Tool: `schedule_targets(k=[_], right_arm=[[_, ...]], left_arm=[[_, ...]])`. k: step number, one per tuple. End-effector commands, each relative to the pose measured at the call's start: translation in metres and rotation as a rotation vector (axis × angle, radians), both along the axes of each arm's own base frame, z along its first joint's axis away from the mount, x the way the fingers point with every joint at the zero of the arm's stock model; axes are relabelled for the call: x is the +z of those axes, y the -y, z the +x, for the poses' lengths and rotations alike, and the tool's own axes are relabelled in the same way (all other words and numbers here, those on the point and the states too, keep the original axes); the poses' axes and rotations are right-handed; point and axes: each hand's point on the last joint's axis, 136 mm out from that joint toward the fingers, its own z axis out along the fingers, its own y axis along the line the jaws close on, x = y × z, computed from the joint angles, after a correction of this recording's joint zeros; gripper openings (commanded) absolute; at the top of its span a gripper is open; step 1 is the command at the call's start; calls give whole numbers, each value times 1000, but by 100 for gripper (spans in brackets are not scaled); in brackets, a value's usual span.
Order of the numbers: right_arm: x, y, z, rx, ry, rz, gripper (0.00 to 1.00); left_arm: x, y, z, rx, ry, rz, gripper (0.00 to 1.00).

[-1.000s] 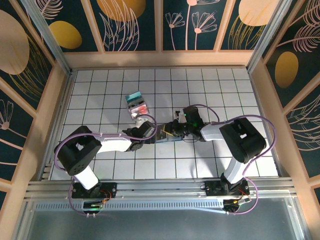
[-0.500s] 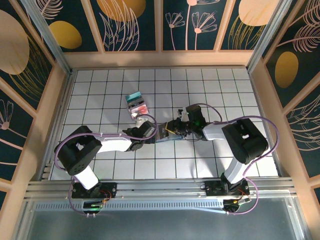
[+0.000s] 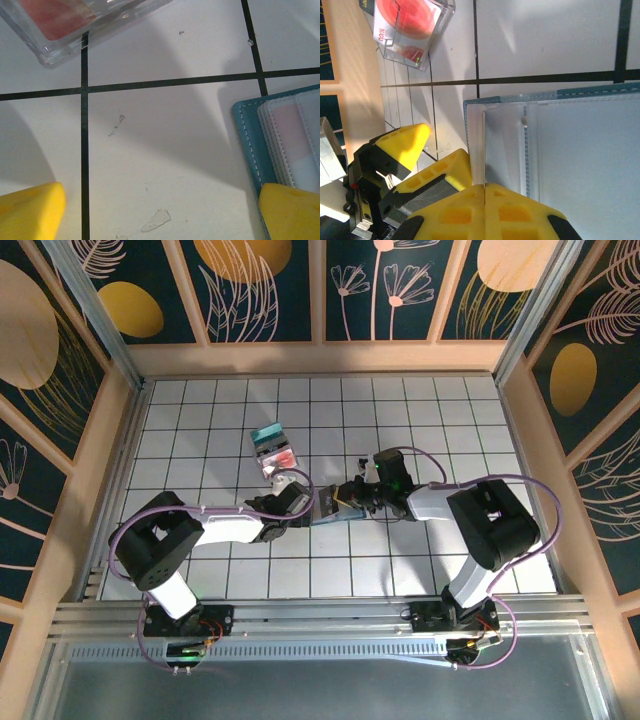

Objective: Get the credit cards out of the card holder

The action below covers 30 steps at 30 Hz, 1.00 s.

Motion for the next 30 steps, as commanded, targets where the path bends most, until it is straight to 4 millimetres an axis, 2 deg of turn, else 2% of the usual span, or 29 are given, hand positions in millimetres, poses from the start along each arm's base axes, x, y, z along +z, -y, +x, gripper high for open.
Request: schedule_targets(k=[1, 7, 14, 20, 30], right_arm=[[4, 7, 3, -16, 29, -28, 4], [1, 18, 7, -39, 43, -111, 1], [7, 33, 12, -76, 83, -196, 0], [22, 44, 16, -108, 139, -234, 0], [63, 56, 21, -171, 272, -224, 0]], left_arm=[[-9, -5, -5, 12, -38, 25, 99], [-8, -5, -5, 14, -34, 29, 99], [-1, -3, -3, 16, -21, 15, 99], [27, 1, 6, 31, 39, -28, 99], [97, 24, 20, 29, 178, -242, 99]])
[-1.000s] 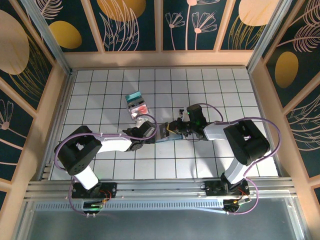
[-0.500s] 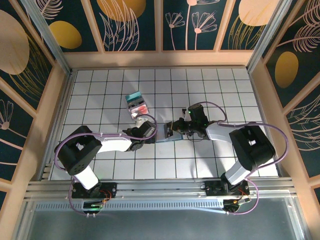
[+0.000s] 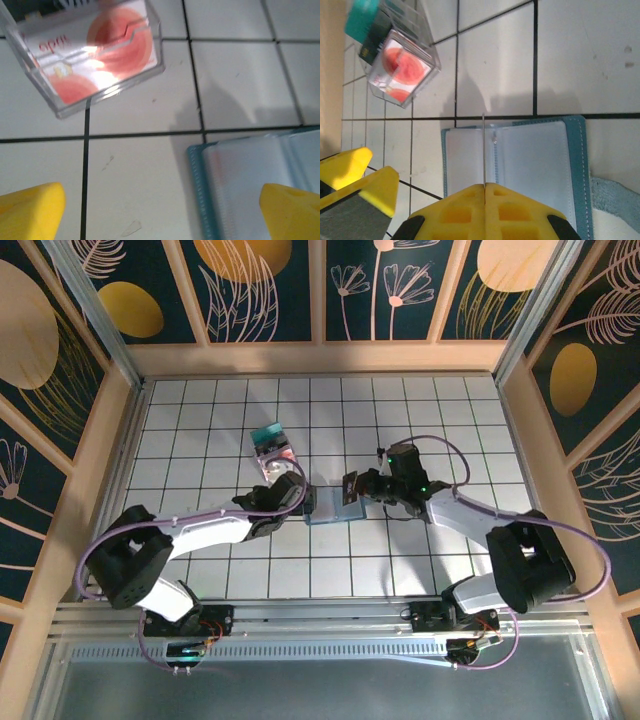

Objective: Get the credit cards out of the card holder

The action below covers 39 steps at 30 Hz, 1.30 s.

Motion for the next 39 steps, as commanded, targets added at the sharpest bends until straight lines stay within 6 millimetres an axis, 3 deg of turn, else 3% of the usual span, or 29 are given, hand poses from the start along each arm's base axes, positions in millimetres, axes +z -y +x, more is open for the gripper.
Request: schedule_targets(k=[1, 7, 16, 25, 34, 39], right_arm=[[24, 5, 8, -26, 92, 4, 0], [54, 2, 10, -32, 203, 95, 0], [96, -16, 5, 48, 305, 277, 0], [128, -33, -7, 158, 355, 414, 0], [144, -41, -13, 216, 365, 498, 0], [147, -44, -15, 236, 361, 526, 0]], left_arm=[[39, 15, 9, 3, 78, -135, 99], [83, 41, 11, -96, 131, -341, 99], [130, 45, 15, -215, 188, -722, 99], [139, 71, 8, -369, 178, -805, 86], [153, 84, 5, -449, 199, -856, 76], [160, 84, 4, -461, 219, -877, 56]])
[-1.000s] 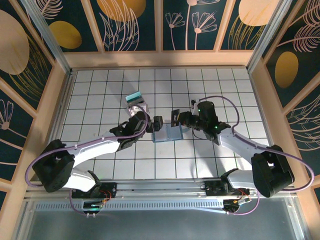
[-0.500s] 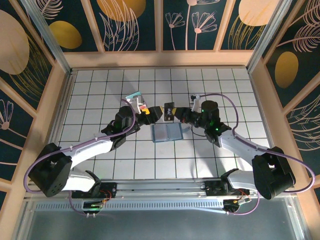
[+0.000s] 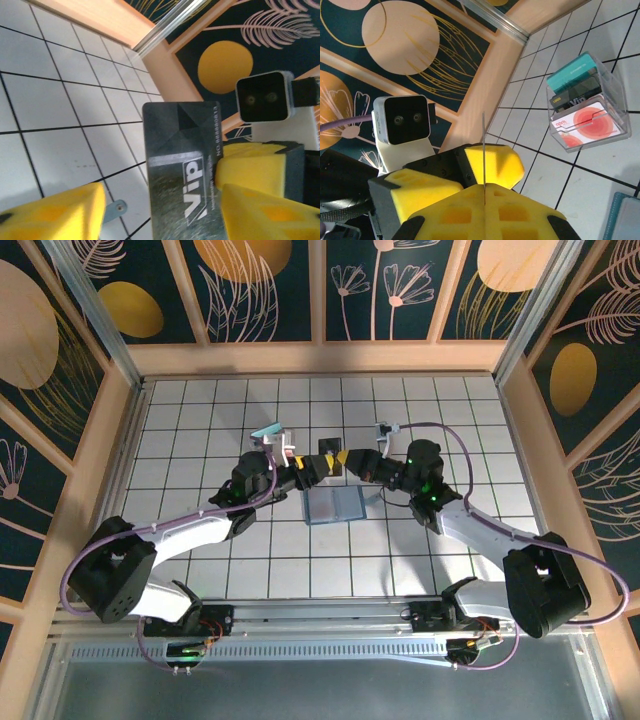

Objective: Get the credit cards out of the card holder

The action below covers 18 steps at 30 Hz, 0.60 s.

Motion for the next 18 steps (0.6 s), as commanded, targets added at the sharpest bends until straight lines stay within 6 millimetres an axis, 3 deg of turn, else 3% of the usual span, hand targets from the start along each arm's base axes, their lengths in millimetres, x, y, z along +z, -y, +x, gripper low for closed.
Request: schedule_targets(k=[1, 8, 11, 14, 15, 18], right_arm=[[8, -2, -3, 38, 24, 47, 0], [5, -5, -4, 63, 11, 63, 0], [2, -6, -3, 66, 3, 60, 0], [-1, -6, -2, 63, 0, 51, 0], [-3, -6, -1, 58, -4, 45, 0], [-7, -4, 2, 32, -12, 19, 19]], left_arm=[[23, 3, 0, -22, 62, -62, 52], [28, 0, 3, -9, 76, -71, 32], [29, -2, 6, 2, 86, -57, 19], [28, -6, 10, 23, 102, -1, 0], [26, -8, 12, 34, 105, 30, 0], [26, -19, 19, 57, 160, 146, 0]])
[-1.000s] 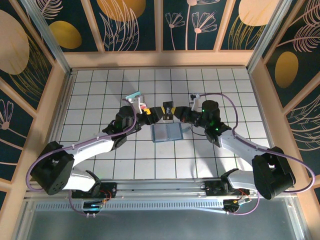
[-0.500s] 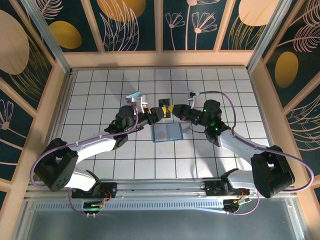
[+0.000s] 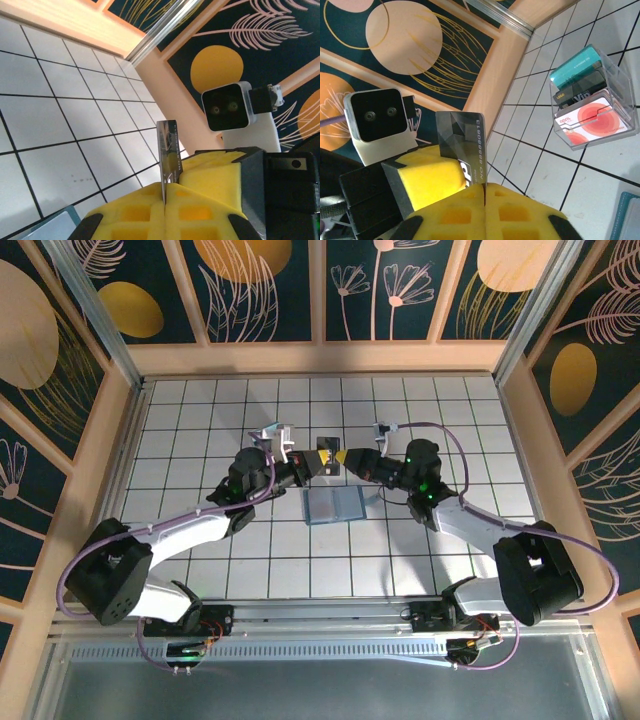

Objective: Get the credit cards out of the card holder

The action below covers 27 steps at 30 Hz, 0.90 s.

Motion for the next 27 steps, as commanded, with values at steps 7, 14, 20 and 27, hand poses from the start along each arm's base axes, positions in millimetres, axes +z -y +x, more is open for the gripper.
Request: schedule_targets(k=[7, 14, 20, 27], right_arm=[[-15, 19, 10, -131, -10, -180, 42], [-26, 46, 15, -275, -27, -300, 56], [-30, 69, 16, -386, -36, -380, 75], [-36, 87, 17, -470, -64, -430, 94]], left_arm=[[-6, -44, 25, 52, 262, 590, 0], [-13, -67, 49, 6, 392, 870, 0], [-33, -88, 74, -75, 438, 1057, 0], [-59, -110, 92, -211, 477, 1200, 0]])
